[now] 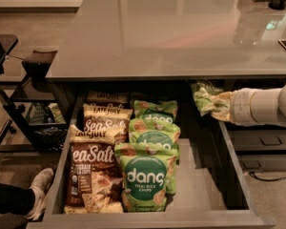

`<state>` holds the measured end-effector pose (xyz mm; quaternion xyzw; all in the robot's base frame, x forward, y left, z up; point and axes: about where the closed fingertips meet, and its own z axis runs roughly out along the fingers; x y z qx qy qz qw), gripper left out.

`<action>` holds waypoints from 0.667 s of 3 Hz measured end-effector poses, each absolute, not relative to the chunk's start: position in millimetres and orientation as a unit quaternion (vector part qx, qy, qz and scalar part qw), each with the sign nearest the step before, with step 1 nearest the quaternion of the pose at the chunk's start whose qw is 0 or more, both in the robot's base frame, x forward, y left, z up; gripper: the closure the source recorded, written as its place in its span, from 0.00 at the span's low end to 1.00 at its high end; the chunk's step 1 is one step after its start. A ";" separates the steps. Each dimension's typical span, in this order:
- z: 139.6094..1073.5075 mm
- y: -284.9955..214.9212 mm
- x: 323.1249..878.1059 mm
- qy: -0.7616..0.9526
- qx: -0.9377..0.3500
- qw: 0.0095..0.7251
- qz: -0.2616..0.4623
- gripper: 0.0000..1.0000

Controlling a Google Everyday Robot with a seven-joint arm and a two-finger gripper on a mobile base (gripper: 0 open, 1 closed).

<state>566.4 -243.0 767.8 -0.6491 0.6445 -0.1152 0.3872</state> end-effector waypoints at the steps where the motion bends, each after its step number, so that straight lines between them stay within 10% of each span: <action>1: 760.6 -226.6 511.1 0.644 -0.666 0.369 -0.079 1.00; 2: 781.4 -220.3 442.6 0.642 -0.673 0.363 -0.061 1.00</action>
Offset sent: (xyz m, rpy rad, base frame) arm -0.2136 0.0174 0.0497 0.0372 0.1217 0.0722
